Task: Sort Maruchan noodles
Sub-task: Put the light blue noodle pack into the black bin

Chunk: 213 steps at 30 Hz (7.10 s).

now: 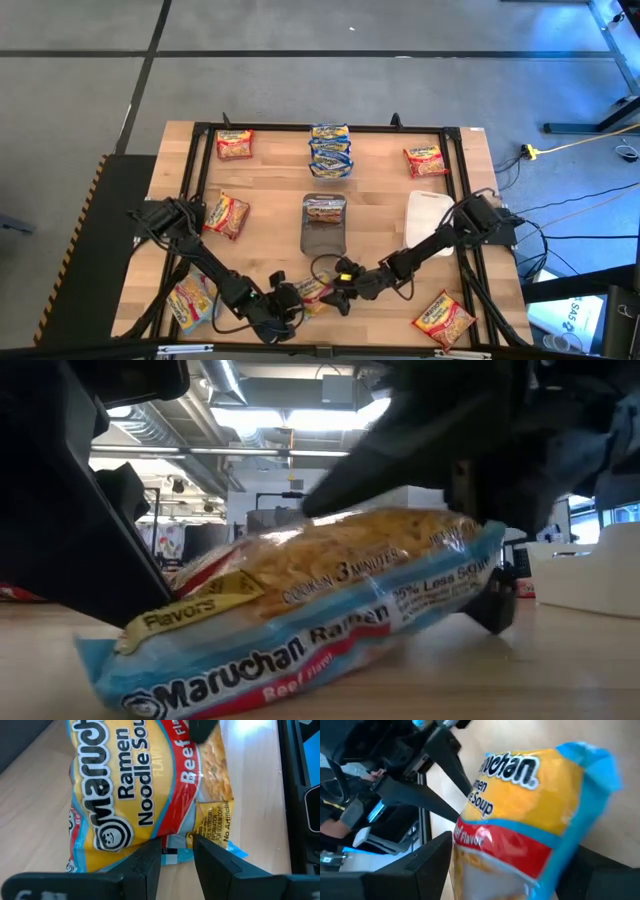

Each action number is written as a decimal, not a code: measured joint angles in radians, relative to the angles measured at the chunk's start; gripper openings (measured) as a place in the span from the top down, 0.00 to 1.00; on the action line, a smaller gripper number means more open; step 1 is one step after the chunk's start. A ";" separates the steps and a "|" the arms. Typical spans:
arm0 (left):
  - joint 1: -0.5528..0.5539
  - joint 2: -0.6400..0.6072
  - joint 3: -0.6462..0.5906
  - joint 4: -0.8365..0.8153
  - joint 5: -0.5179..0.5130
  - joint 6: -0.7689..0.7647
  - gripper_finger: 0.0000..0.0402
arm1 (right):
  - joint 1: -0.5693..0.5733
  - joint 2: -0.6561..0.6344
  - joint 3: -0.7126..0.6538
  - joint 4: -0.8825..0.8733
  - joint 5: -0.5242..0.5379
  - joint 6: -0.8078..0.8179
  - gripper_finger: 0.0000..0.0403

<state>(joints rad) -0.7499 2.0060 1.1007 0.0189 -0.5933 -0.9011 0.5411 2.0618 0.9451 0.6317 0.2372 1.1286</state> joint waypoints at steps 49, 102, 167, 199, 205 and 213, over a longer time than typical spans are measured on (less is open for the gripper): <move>0.066 -0.192 0.000 0.444 -0.097 0.337 0.70 | 0.261 -0.432 0.007 -0.821 0.278 -0.505 0.75; 0.248 -0.104 0.000 0.649 0.060 0.501 0.52 | 0.124 -0.551 -0.219 -0.004 0.330 -0.849 0.71; 0.195 -0.104 0.000 0.304 0.100 0.345 0.65 | -0.085 -0.318 0.445 -1.106 -0.256 -0.747 0.24; 0.202 -0.104 0.000 0.350 0.115 0.373 0.62 | -0.084 -0.303 0.444 -1.087 -0.252 -0.824 0.77; 0.215 -0.103 0.000 0.356 0.102 0.374 0.62 | -0.084 -0.305 0.444 -1.099 -0.248 -0.828 0.76; 0.241 -0.103 0.000 0.366 0.148 0.335 0.50 | -0.084 -0.308 0.444 -1.122 -0.248 -0.829 0.76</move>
<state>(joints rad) -0.5086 1.9026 1.1004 0.3852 -0.4451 -0.5657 0.4576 1.7538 1.3895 -0.4908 -0.0113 0.2997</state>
